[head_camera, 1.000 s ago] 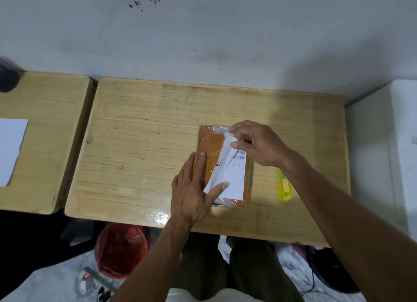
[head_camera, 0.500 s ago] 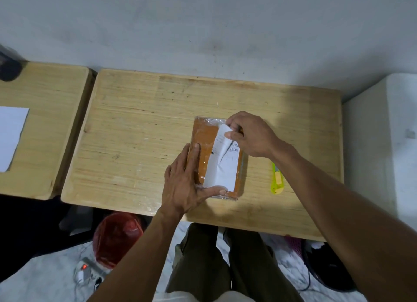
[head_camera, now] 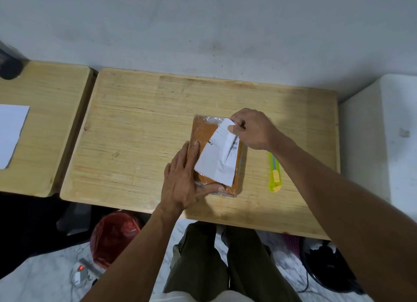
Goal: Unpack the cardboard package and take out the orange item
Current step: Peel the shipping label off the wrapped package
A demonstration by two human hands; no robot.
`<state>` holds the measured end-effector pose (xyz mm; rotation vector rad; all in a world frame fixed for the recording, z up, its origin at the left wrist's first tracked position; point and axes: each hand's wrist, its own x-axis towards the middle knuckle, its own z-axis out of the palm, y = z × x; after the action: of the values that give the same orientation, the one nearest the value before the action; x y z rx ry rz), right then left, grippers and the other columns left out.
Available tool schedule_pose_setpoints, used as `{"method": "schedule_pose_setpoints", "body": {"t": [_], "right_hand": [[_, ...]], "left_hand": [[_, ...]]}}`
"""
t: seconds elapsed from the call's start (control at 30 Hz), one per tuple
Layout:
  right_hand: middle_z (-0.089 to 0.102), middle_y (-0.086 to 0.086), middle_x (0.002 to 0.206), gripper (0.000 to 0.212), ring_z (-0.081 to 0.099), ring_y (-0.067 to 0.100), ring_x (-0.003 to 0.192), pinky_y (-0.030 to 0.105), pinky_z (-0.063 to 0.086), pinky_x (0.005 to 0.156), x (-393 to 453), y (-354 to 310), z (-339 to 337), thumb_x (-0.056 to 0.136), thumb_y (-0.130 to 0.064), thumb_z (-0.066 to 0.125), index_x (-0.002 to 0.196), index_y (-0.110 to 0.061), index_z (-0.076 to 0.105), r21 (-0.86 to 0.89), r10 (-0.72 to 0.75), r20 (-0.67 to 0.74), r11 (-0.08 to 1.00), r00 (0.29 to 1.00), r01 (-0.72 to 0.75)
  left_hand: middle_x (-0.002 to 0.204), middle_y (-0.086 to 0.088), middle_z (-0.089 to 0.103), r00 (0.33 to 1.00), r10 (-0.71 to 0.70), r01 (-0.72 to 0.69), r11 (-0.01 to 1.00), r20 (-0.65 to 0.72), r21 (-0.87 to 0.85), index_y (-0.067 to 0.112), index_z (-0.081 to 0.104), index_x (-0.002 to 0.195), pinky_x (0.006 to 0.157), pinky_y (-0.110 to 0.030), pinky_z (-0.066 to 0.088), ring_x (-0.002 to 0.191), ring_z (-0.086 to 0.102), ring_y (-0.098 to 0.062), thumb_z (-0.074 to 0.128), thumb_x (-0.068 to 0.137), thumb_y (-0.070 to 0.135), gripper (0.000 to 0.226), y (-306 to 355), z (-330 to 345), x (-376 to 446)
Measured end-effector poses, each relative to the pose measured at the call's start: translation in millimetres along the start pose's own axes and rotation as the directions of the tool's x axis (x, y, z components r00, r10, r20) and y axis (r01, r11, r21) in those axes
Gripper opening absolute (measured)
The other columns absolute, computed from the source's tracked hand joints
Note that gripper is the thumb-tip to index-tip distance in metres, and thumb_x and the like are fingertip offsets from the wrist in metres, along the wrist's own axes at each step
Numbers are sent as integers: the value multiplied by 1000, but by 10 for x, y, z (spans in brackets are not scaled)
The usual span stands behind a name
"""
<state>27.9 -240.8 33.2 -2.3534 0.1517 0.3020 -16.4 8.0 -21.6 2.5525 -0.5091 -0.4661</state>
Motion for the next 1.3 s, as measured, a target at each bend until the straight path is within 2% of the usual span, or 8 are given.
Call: {"method": "schedule_pose_setpoints", "body": {"t": [0.2,0.5,0.7,0.87,1.03,1.1,1.17,1.3], "right_hand": [[59,39,100,30,57,48,91,40,42,76,-66,59,42,90,-8,59,74,16,49,108,41,-58,994,997,-34],[58,39,94,32,56,48,91,49,49,79,-110,75,66,90,-9,59,73,16,48,171,41,-145,985,989,-16],[55,9,91,16,55,20,84,9,35,69,-237,-1,161,83,-17,74,83,-4,66,100,53,-343,995,938,-20],[51,-16,66,21,59,18,78,34,52,74,-272,-105,257,82,-26,76,84,-7,65,217,289,-398,952,871,-216],[69,7,86,27,64,29,90,42,54,83,-247,-194,247,80,-22,77,95,-4,65,301,442,-394,890,806,-341],[72,17,85,33,66,38,91,46,55,80,-243,-183,251,79,-26,78,83,4,65,288,471,-392,879,790,-381],[68,17,70,42,68,37,86,46,57,70,-257,-169,278,79,-30,75,63,3,55,288,480,-376,874,793,-392],[54,8,63,39,57,33,68,35,46,57,-286,-162,268,87,-34,67,69,-3,53,200,452,-321,891,833,-407]], "left_hand": [[168,1,7,998,-44,45,999,50,-17,38,1,158,116,-60,28,153,16,-24,49,50,101,134,49,-51,-14],[169,4,2,994,-73,73,997,83,2,41,-4,157,116,-63,25,154,10,-24,50,50,101,135,83,-104,-16],[168,5,-2,992,-86,86,996,98,4,40,-6,157,115,-64,26,154,9,-24,52,53,99,133,81,-88,-31],[169,5,-3,991,-90,90,996,104,1,41,-8,157,116,-63,24,154,8,-24,46,51,102,133,95,-95,-29],[169,4,-2,991,-92,93,996,94,-8,41,-7,157,117,-61,25,154,9,-24,47,51,102,133,103,-109,-39],[169,3,-2,992,-87,88,996,91,-12,41,-6,157,117,-61,25,154,9,-24,47,51,102,133,103,-108,-41],[169,3,-2,993,-81,83,997,91,-9,40,-6,157,117,-61,25,154,9,-24,49,52,101,133,98,-103,-38],[168,3,-4,990,-93,93,996,103,4,40,-8,157,118,-60,24,154,7,-24,50,53,100,133,105,-107,-36]]}}
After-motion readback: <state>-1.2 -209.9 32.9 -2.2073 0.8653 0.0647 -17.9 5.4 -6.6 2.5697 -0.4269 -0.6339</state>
